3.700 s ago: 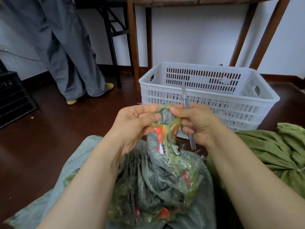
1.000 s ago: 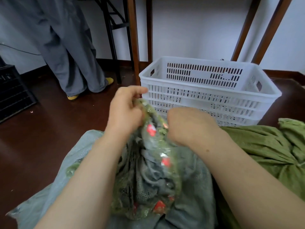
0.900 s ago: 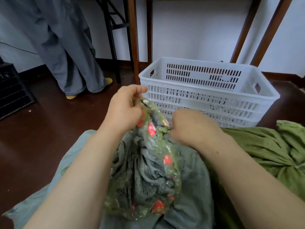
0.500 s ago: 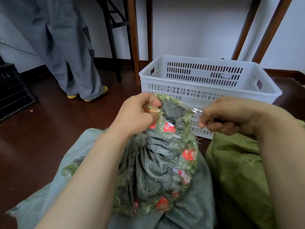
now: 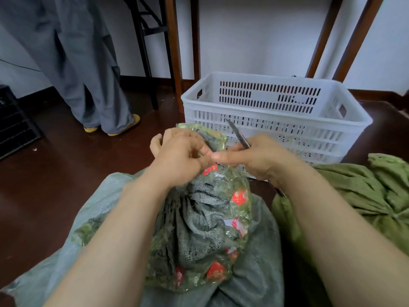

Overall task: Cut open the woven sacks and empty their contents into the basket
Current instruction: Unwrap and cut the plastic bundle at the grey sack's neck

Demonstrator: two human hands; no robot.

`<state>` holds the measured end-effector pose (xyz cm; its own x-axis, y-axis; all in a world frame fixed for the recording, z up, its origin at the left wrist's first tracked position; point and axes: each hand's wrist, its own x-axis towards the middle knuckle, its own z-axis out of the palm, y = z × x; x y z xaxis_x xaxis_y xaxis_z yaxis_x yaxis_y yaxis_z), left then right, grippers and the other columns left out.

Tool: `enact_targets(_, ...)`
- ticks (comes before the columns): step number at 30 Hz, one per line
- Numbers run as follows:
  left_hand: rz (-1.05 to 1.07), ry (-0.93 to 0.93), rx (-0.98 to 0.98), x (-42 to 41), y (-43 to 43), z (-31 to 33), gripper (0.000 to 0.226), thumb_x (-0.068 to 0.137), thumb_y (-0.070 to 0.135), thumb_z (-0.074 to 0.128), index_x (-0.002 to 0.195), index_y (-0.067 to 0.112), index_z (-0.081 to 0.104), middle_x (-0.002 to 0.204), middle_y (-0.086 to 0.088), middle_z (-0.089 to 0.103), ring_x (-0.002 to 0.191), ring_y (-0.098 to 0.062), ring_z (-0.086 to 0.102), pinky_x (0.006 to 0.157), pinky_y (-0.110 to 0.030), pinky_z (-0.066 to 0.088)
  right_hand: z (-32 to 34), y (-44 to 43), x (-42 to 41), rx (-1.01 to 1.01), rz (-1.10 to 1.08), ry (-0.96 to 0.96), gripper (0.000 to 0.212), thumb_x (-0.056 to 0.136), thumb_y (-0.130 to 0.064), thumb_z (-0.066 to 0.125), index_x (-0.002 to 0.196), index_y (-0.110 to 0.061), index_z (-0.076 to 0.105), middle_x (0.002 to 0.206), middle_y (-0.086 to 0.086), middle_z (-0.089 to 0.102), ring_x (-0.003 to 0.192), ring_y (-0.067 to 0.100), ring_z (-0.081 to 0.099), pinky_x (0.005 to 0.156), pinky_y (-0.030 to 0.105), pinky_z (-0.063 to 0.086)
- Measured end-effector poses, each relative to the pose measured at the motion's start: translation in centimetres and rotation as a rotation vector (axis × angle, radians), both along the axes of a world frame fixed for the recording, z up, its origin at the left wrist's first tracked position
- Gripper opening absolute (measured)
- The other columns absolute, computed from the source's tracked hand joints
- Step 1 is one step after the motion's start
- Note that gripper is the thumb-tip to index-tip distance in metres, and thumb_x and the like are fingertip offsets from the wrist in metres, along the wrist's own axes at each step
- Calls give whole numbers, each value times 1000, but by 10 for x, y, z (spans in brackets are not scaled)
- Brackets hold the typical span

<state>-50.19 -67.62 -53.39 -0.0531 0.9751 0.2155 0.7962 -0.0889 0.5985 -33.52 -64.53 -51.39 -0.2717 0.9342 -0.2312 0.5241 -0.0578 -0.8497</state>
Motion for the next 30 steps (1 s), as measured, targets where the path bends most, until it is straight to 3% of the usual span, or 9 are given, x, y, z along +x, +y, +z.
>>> enact_targets(3, 31, 90, 33, -3, -2, 0, 19, 82, 37, 71, 66, 40, 62, 89, 21, 58, 113, -2, 44, 111, -37, -15, -8, 7, -4, 44, -139, 87, 27, 76, -29, 77, 86, -7, 65, 70, 1, 63, 47, 8, 41, 42, 19, 33)
enact_targets(6, 70, 194, -25, -6, -7, 5, 11, 86, 31, 68, 76, 31, 66, 66, 18, 61, 93, -1, 57, 96, -29, 9, -13, 17, 1, -5, -286, 229, 24, 87, -27, 68, 88, -4, 62, 87, 13, 70, 35, 6, 26, 29, 16, 23)
enact_targets(8, 91, 323, -78, -2, -8, 14, 11, 85, 23, 68, 88, 34, 67, 82, 16, 67, 101, -6, 58, 79, -30, 15, -14, 18, -1, 32, -256, 227, 27, 88, -32, 66, 88, -5, 63, 85, 10, 70, 29, 4, 30, 28, 15, 24)
enact_targets(10, 34, 413, -133, 8, -7, 26, 35, 85, 23, 68, 116, 35, 63, 112, 9, 66, 108, -17, 58, 84, -30, 29, -13, 15, -8, 86, -185, 217, 32, 86, -37, 67, 85, -6, 64, 62, -4, 66, 24, 0, 35, 32, 14, 27)
enact_targets(14, -87, -25, -216, 31, -10, 35, 50, 82, 25, 72, 127, 20, 52, 102, -4, 67, 57, -19, 66, 55, -27, 53, -9, 13, -13, 178, -187, 255, 37, 86, -43, 65, 84, -6, 63, 39, -10, 36, 27, 2, 29, 46, 22, 28)
enact_targets(18, 44, -48, -114, 25, -6, 21, 58, 66, 37, 85, 111, 19, 53, 89, 2, 61, 77, -17, 60, 66, -27, 44, -3, 6, -7, 46, -91, 372, 53, 71, -58, 67, 81, -6, 62, 62, 2, 58, 30, 4, 25, 35, 16, 22)
enact_targets(21, 149, -213, -71, 9, -2, 26, 45, 68, 26, 84, 103, 18, 58, 92, -3, 66, 74, -14, 58, 64, -26, 42, 5, 0, -1, 14, 38, 78, 74, 44, -63, 74, 95, -11, 60, 39, -12, 45, 27, 2, 27, 31, 15, 23)
enact_targets(27, 185, -533, -119, 8, -6, 18, 21, 69, 24, 76, 82, 8, 70, 74, 0, 63, 66, -14, 54, 65, -29, 44, 7, 1, -12, 148, 12, -66, 37, 73, -27, 77, 96, -1, 66, 33, -11, 37, 31, 6, 32, 39, 21, 27)
enact_targets(30, 217, -767, -142, 10, -5, 16, 27, 64, 32, 66, 69, 6, 63, 60, -2, 52, 54, -17, 40, 53, -27, 30, 6, -1, -21, 293, -17, -188, 25, 86, -23, 62, 99, -3, 69, 70, 11, 66, 60, 21, 54, 61, 37, 49)
